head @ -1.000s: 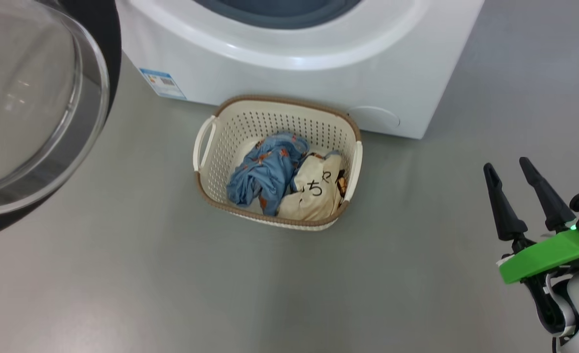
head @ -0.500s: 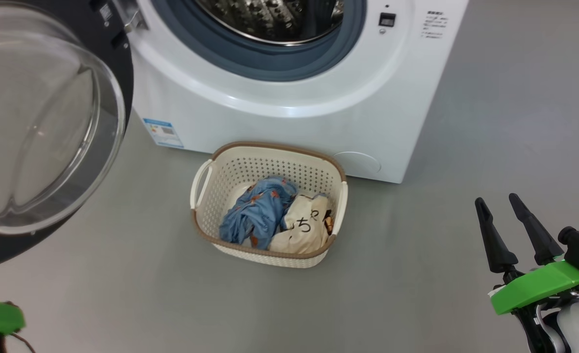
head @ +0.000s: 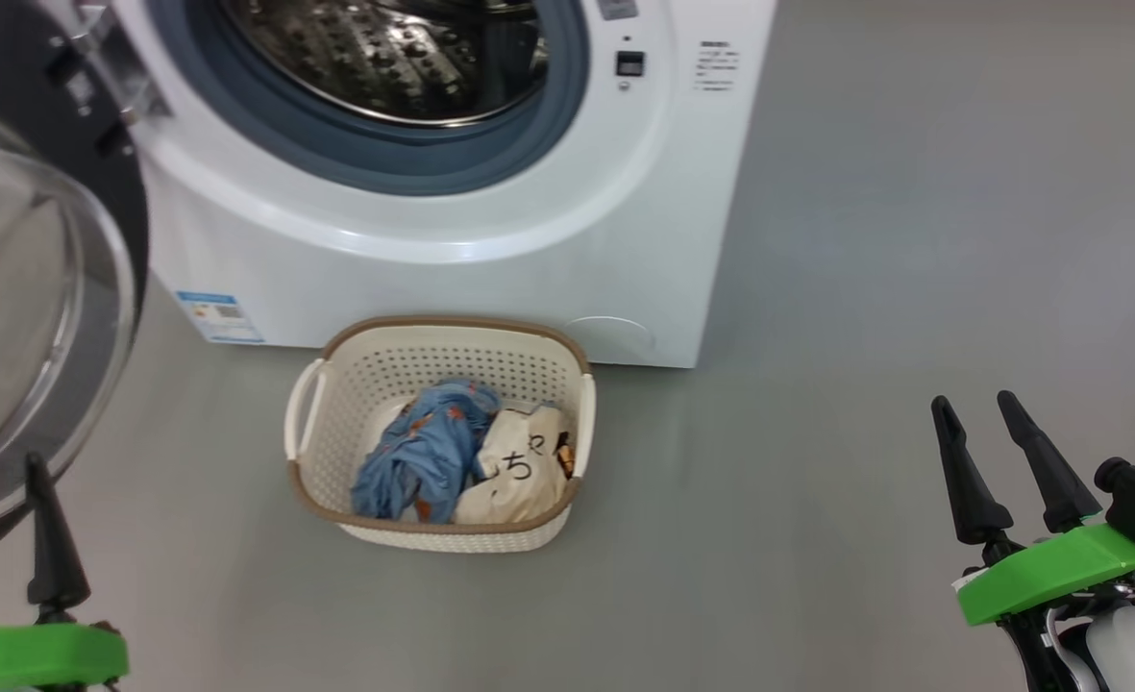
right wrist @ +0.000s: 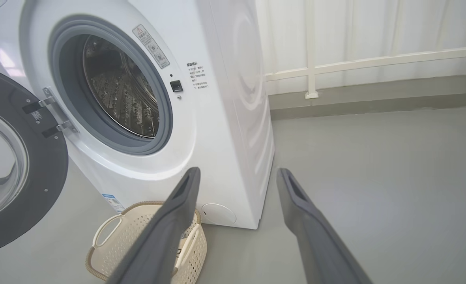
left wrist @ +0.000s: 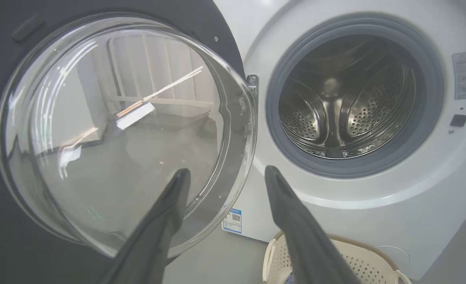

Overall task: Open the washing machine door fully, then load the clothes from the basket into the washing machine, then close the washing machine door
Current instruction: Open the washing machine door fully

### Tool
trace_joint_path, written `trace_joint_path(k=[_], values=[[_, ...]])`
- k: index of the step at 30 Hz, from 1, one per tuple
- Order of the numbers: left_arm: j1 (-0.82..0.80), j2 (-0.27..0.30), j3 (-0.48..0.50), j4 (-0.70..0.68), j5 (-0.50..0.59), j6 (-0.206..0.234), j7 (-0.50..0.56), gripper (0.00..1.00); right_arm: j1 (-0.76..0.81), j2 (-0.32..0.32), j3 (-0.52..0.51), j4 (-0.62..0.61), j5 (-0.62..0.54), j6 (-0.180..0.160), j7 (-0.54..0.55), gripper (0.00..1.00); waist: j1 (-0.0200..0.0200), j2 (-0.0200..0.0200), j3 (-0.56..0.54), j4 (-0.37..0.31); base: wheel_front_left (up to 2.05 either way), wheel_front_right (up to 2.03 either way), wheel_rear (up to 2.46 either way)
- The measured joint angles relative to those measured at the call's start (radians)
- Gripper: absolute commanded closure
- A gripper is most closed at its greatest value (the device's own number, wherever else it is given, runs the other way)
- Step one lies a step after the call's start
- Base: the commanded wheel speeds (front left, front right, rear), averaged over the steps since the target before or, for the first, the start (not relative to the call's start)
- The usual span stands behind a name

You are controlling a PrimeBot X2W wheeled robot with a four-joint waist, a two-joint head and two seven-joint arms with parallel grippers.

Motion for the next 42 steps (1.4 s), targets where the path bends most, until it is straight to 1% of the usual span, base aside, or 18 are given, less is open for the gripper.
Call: trace_joint_path(k=[10, 15, 19, 25, 32, 42], values=[[0.004, 0.007, -0.106, -0.027, -0.056, 0.0, 0.0, 0.0, 0.0, 0.021, -0.015, -0.004, 0.0, 0.0, 0.0, 0.0, 0.0001, 0.0, 0.011, -0.096, 0.0, 0.0, 0.0], [0.021, 0.015, -0.149, -0.04, -0.064, 0.0, 0.0, 0.0, 0.0, 0.028, -0.021, -0.005, 0.0, 0.0, 0.0, 0.0, 0.0001, 0.0, 0.015, -0.142, 0.0, 0.0, 0.0], [0.021, 0.026, -0.173, -0.056, -0.07, 0.0, 0.0, 0.0, 0.0, 0.031, -0.024, -0.005, 0.0, 0.0, 0.0, 0.0, 0.0, 0.0, 0.016, -0.175, 0.0, 0.0, 0.0], [0.037, 0.029, -0.198, -0.065, -0.086, 0.0, 0.0, 0.0, 0.0, 0.037, -0.026, -0.005, 0.0, 0.0, 0.0, 0.0, 0.0001, 0.0, 0.015, -0.216, 0.0, 0.0, 0.0], [0.049, 0.023, -0.233, -0.064, -0.114, 0.0, 0.0, 0.0, 0.0, 0.038, -0.033, -0.007, 0.0, 0.0, 0.0, 0.0, 0.0, 0.0, 0.009, -0.246, 0.0, 0.0, 0.0], [0.051, 0.024, -0.252, -0.051, -0.136, 0.0, 0.0, 0.0, 0.002, 0.04, -0.035, -0.01, -0.001, 0.0, 0.0, 0.0, 0.0001, 0.0, 0.009, -0.252, 0.0, 0.0, 0.0]])
